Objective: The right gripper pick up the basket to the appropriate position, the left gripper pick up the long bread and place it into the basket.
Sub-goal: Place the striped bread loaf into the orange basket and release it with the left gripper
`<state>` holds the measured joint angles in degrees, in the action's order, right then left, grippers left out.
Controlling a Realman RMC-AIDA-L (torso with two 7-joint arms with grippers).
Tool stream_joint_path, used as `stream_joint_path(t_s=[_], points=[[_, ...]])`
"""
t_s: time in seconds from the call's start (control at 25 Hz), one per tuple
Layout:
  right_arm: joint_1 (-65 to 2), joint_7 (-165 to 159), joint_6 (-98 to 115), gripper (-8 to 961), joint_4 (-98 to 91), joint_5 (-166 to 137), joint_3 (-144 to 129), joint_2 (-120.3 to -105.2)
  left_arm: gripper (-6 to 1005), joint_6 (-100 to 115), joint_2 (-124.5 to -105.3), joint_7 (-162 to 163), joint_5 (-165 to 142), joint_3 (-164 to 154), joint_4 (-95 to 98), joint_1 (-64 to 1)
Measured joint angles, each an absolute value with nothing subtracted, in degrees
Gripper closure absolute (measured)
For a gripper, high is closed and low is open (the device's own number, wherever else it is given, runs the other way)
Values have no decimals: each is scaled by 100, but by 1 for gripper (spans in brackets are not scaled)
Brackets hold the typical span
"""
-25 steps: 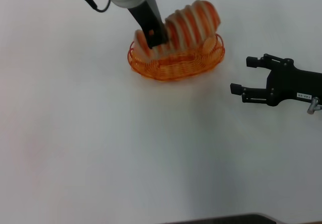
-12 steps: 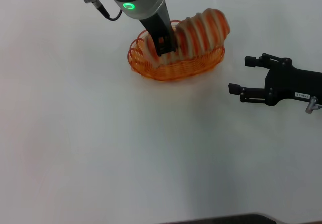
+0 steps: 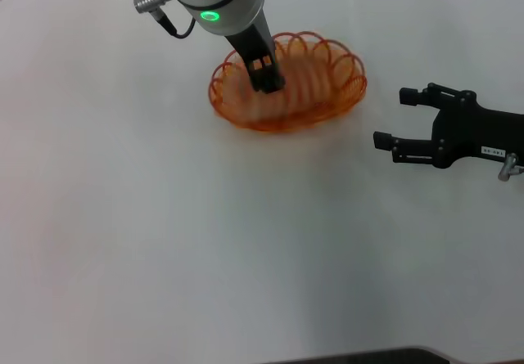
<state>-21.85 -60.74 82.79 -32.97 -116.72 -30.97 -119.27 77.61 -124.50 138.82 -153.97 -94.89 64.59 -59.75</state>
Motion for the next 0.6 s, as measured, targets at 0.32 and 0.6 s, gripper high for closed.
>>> stream_joint_path(t_s=[0.32,0.6], points=[[-2199,-6079,8248,37,-3304,-11672,-3103,-11926,513,7724,-12458,13996,-15482,-9507,6385,-5964],[-2197,-6082,8226,37,-3305,-11672,-3101,-11920,123,7640,-12446,13930,-15399,-9426,6736,-5704]])
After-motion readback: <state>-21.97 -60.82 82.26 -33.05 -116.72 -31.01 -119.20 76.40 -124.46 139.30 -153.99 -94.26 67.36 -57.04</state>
